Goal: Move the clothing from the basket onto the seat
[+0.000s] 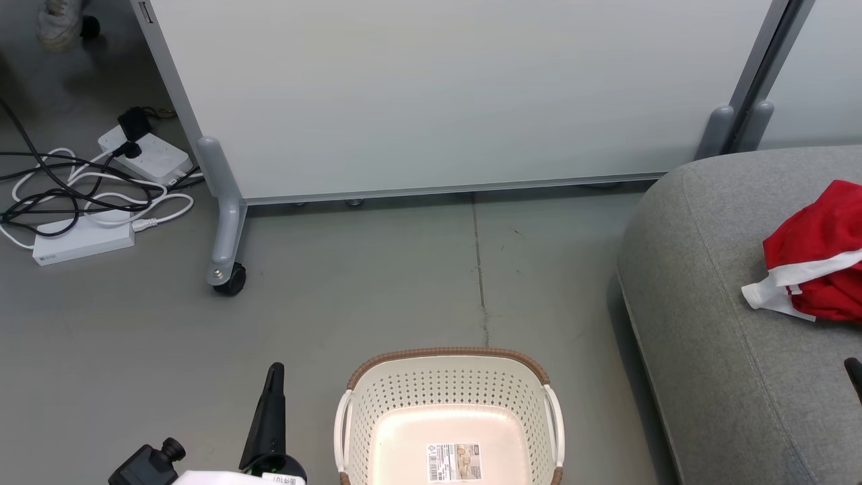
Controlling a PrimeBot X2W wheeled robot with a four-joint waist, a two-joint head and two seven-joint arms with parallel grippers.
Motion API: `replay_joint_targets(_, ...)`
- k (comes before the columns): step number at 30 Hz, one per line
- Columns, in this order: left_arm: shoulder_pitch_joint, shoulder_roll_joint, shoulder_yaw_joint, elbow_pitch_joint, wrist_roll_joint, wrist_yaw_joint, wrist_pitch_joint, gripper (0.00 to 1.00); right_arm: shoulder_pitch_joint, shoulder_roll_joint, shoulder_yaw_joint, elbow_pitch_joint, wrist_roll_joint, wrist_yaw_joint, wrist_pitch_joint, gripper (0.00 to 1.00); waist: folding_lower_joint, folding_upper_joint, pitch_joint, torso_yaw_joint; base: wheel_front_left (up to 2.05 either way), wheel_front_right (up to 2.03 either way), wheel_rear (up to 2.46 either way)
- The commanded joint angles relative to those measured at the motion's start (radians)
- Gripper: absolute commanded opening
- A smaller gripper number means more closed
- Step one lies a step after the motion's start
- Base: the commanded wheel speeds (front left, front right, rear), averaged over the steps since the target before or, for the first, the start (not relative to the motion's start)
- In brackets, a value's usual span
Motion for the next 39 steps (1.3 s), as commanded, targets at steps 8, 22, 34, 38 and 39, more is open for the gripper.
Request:
replay_joint_targets(8, -0.011, -0.005, -0.006, -0.019, -0.086, -0.023, -0.004, 0.00, -0.029, -0.017, -0.050, 0.011, 0.092, 0.002, 0.052, 0.00, 0.0000, -0.0001, 0.001, 0.000, 0.00, 0.00, 0.00)
replay_joint_targets(22, -0.010, -0.018, -0.017, -0.031, -0.200, -0.048, -0.004, 0.00, -0.048, -0.023, -0.115, 0.039, 0.213, 0.002, 0.124, 0.00, 0.0000, -0.0001, 0.002, 0.001, 0.00, 0.00, 0.00)
replay_joint_targets(34, -0.009, -0.028, -0.025, -0.040, -0.288, -0.065, -0.005, 0.00, -0.063, -0.027, -0.166, 0.060, 0.305, 0.002, 0.180, 0.00, 0.0000, -0.0001, 0.004, 0.001, 0.00, 0.00, 0.00)
replay_joint_targets(38, -0.009, -0.031, -0.029, -0.043, -0.324, -0.073, -0.005, 0.00, -0.069, -0.029, -0.187, 0.068, 0.341, 0.002, 0.203, 0.00, 0.0000, -0.0001, 0.004, 0.002, 0.00, 0.00, 0.00)
replay_joint_targets(39, -0.009, -0.031, -0.029, -0.044, -0.331, -0.072, -0.005, 0.00, -0.070, -0.029, -0.191, 0.070, 0.348, 0.002, 0.206, 0.00, 0.0000, -0.0001, 0.004, 0.002, 0.00, 0.00, 0.00)
